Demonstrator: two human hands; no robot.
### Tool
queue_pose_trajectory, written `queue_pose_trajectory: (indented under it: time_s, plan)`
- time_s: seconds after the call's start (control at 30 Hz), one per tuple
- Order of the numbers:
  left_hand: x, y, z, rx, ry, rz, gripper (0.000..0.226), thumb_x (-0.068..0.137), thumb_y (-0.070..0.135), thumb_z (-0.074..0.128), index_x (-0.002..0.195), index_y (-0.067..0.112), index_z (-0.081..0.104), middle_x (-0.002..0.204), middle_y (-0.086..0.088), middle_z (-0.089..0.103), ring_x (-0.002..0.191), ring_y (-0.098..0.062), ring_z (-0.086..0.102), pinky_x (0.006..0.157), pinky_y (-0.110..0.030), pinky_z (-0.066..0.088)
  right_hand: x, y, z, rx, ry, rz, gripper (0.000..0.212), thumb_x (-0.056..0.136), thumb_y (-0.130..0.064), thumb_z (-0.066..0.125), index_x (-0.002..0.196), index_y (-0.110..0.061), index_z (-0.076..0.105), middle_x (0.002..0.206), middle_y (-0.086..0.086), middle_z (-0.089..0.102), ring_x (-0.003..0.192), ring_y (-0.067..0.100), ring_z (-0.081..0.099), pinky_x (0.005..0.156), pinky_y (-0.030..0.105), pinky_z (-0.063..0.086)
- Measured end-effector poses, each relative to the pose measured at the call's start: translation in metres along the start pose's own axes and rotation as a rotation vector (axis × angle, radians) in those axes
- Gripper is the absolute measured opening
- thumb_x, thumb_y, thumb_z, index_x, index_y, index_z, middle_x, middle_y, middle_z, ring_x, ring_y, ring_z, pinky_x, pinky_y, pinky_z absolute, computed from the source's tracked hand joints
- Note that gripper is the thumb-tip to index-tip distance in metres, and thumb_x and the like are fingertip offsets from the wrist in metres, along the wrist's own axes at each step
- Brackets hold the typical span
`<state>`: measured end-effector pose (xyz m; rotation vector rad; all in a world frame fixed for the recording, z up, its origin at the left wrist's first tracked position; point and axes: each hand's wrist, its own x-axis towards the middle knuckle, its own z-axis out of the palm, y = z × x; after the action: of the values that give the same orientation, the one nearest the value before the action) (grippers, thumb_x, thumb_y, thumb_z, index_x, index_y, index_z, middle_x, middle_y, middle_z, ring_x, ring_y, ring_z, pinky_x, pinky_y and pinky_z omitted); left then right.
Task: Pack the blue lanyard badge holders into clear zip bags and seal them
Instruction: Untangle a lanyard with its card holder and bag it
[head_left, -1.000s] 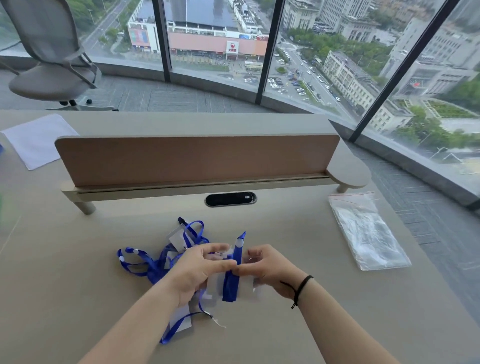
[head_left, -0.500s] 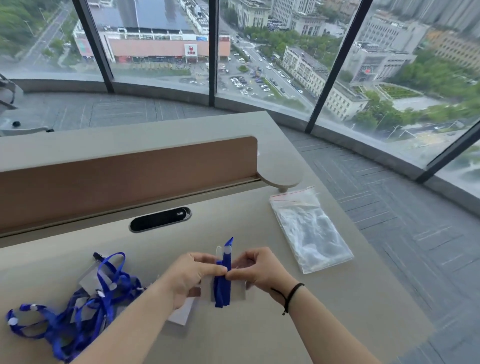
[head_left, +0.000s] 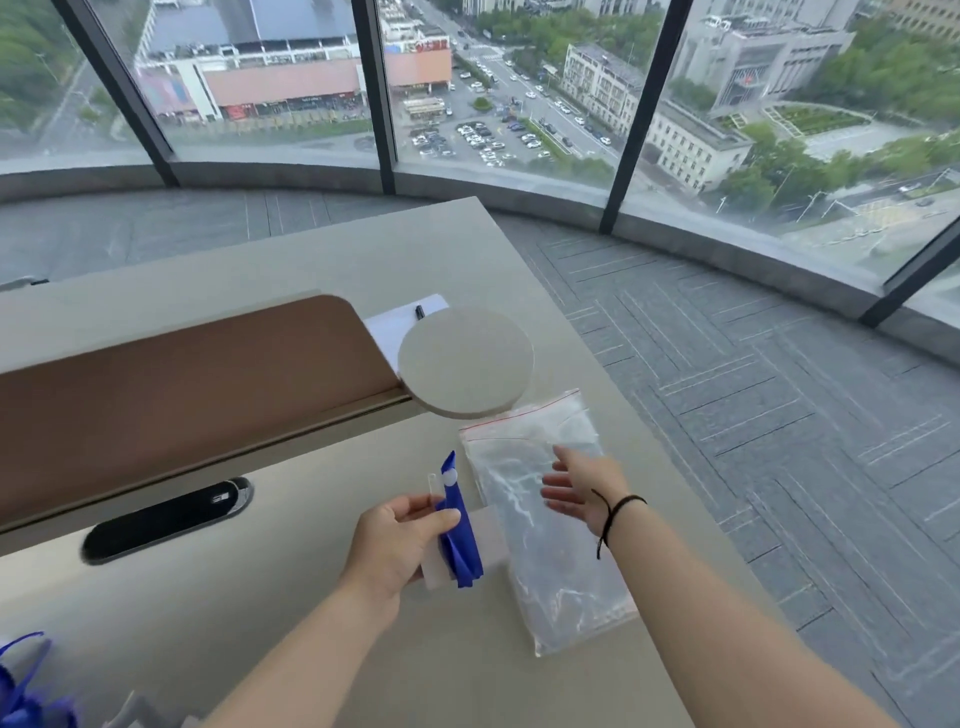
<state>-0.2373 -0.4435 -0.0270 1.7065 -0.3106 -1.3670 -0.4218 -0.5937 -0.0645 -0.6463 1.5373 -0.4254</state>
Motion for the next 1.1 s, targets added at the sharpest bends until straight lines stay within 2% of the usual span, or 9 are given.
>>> queue_pose_trajectory:
  time_s: [0.17, 0.3, 0.47, 0.6, 0.73, 0.83, 0.97, 1.03, 1.1]
  plan:
    - [0.034, -0.009, 0.012, -0.013, 0.036, -0.022, 0.023, 0.081, 0.008, 0.079, 0.102, 0.013, 0.072, 0.093, -0.006, 0.079, 0.082, -0.025, 0.074, 0.075, -0.042, 0.059, 0.06, -0.018, 0.023, 0.097, 0.02, 0.049, 0.039, 0.093, -0.034, 0.064, 0.094, 0.004, 0.059, 0.084, 0.02, 0.066, 0.064, 0.029, 0.065, 0.052, 0.032, 0.058]
    - [0.049, -0.009, 0.016, -0.015, 0.018, -0.033, 0.024, 0.081, 0.008, 0.079, 0.103, 0.013, 0.071, 0.094, -0.007, 0.079, 0.082, -0.025, 0.074, 0.078, -0.043, 0.058, 0.082, -0.022, 0.034, 0.174, 0.054, 0.026, 0.008, 0.091, 0.002, 0.046, 0.087, 0.003, 0.054, 0.071, 0.018, 0.058, 0.057, 0.029, 0.06, 0.042, 0.029, 0.054]
    - [0.048, -0.003, 0.018, -0.006, -0.013, -0.028, 0.024, 0.082, 0.008, 0.078, 0.104, 0.011, 0.07, 0.097, -0.009, 0.079, 0.083, -0.025, 0.073, 0.073, -0.04, 0.058, 0.073, -0.012, 0.03, 0.184, -0.005, -0.034, 0.011, 0.089, 0.011, 0.05, 0.085, 0.005, 0.059, 0.071, 0.018, 0.059, 0.061, 0.028, 0.06, 0.056, 0.032, 0.059]
    - [0.036, 0.007, 0.023, -0.01, -0.079, -0.007, 0.023, 0.083, 0.006, 0.077, 0.105, 0.009, 0.07, 0.097, -0.009, 0.078, 0.08, -0.023, 0.073, 0.068, -0.036, 0.057, 0.04, -0.004, 0.022, 0.088, -0.059, -0.107, 0.011, 0.086, 0.01, 0.061, 0.097, 0.006, 0.063, 0.074, 0.021, 0.066, 0.061, 0.028, 0.064, 0.057, 0.032, 0.062]
    - [0.014, 0.021, 0.026, -0.059, -0.175, -0.014, 0.027, 0.083, 0.004, 0.075, 0.109, 0.005, 0.068, 0.102, -0.013, 0.076, 0.084, -0.026, 0.072, 0.073, -0.038, 0.056, -0.017, 0.002, 0.023, -0.165, -0.115, -0.175, 0.012, 0.081, 0.0, 0.071, 0.092, -0.003, 0.067, 0.08, 0.01, 0.069, 0.064, 0.016, 0.065, 0.049, 0.019, 0.052]
    - [-0.011, 0.033, 0.018, -0.082, -0.268, -0.039, 0.03, 0.085, 0.004, 0.073, 0.114, 0.002, 0.066, 0.108, -0.018, 0.075, 0.09, -0.03, 0.071, 0.078, -0.041, 0.057, -0.064, 0.007, 0.029, -0.218, -0.2, -0.146, 0.034, 0.057, -0.022, 0.077, 0.087, -0.008, 0.07, 0.096, 0.012, 0.071, 0.087, 0.028, 0.068, 0.073, 0.035, 0.057]
    - [-0.055, 0.04, -0.019, -0.089, -0.333, -0.046, 0.044, 0.079, 0.006, 0.078, 0.12, -0.003, 0.063, 0.116, -0.024, 0.072, 0.094, -0.034, 0.07, 0.093, -0.053, 0.053, -0.122, 0.02, 0.05, -0.111, -0.275, -0.143, 0.012, 0.083, -0.004, 0.064, 0.074, -0.006, 0.071, 0.082, 0.015, 0.066, 0.072, 0.027, 0.059, 0.061, 0.03, 0.048]
    - [-0.077, 0.041, -0.045, -0.105, -0.324, -0.024, 0.042, 0.079, 0.007, 0.077, 0.118, -0.002, 0.063, 0.116, -0.024, 0.071, 0.094, -0.034, 0.071, 0.09, -0.05, 0.055, -0.148, 0.027, 0.066, -0.178, -0.278, -0.224, 0.019, 0.088, -0.001, 0.064, 0.07, -0.006, 0.07, 0.078, 0.013, 0.062, 0.071, 0.025, 0.055, 0.063, 0.032, 0.046]
    - [-0.097, 0.041, -0.076, -0.133, -0.284, 0.013, 0.03, 0.083, 0.006, 0.073, 0.112, 0.003, 0.065, 0.111, -0.021, 0.074, 0.09, -0.032, 0.072, 0.079, -0.045, 0.059, -0.179, 0.036, 0.085, -0.328, -0.279, -0.332, 0.007, 0.084, -0.004, 0.071, 0.078, -0.002, 0.07, 0.077, 0.009, 0.065, 0.071, 0.023, 0.057, 0.062, 0.031, 0.048]
